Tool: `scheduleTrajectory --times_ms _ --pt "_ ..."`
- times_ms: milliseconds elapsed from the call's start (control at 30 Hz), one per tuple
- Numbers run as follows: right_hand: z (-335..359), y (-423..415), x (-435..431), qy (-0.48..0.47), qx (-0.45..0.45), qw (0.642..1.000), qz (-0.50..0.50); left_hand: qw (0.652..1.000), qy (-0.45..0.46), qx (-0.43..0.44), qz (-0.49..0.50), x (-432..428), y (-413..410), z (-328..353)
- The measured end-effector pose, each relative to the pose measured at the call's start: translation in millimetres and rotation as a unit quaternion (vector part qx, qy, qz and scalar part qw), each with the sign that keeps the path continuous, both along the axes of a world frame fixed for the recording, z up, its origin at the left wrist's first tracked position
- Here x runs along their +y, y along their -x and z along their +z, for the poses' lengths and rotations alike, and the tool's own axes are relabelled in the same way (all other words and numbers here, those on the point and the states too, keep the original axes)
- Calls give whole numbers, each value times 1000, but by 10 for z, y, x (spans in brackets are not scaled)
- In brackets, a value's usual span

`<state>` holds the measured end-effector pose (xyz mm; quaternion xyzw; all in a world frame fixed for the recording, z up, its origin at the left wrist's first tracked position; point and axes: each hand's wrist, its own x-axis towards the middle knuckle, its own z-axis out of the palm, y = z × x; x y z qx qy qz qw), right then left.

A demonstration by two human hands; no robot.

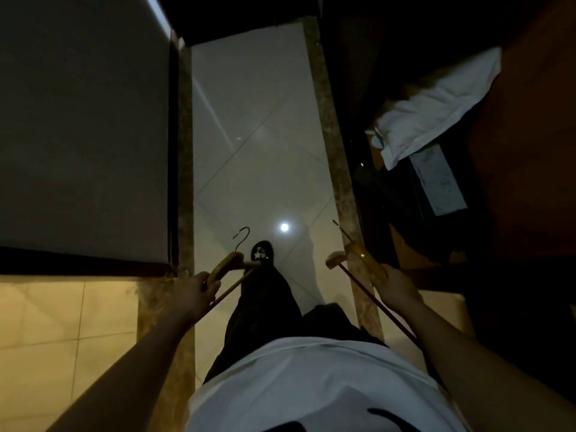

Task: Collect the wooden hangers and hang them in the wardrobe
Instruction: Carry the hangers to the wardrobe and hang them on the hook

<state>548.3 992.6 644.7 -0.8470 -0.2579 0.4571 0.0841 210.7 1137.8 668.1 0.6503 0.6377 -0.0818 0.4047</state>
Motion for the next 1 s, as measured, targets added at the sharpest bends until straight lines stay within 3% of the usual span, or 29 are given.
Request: scheduleTrajectory --times_ms 233,467,567,667,1000 --pt "125 -19 1373 -82 -41 993 -67 997 22 -14 -68 1483 -104 36" --pt "529 -276 2328 -65 -171 971 -153 952 -35 -46 -300 2945 -1108 346" --pt "722 -517 2509 -90 -210 959 -169 909 -94 -23 -405 3313 -1604 493" --pt "939 -843 2644 -133 -245 942 -186 845 -199 -15 -497 3632 -2160 611" --pt "1666 -2089 2979 -225 -358 888 -184 699 -368 -92 -606 4112 -4141 1214"
